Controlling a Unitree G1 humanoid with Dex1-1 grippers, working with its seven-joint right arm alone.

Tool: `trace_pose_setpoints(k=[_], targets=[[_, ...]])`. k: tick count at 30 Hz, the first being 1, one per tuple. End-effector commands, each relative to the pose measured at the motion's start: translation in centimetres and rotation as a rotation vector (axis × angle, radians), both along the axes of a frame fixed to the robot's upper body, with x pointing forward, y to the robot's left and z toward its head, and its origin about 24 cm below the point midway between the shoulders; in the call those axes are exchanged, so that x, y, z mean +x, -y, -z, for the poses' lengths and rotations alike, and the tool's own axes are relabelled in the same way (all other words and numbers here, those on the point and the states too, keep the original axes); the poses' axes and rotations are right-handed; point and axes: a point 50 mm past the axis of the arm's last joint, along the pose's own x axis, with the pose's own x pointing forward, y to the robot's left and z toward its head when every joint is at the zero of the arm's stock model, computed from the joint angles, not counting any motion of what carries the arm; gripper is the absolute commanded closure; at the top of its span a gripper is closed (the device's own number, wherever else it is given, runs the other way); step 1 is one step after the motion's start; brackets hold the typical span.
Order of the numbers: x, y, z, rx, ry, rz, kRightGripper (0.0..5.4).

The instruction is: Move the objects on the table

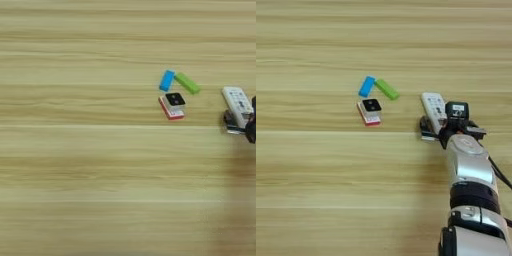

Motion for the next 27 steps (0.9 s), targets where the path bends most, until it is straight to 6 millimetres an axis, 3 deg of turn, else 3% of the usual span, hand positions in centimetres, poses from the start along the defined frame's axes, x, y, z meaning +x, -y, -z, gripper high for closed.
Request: trace_pose_setpoints(k=[1,27], targets=[[1.6,1.2,-3.8,-0.058,0.104,0.008,0.03],[1.6,1.2,-2.7,0.015,0.031,0.002,0.03]])
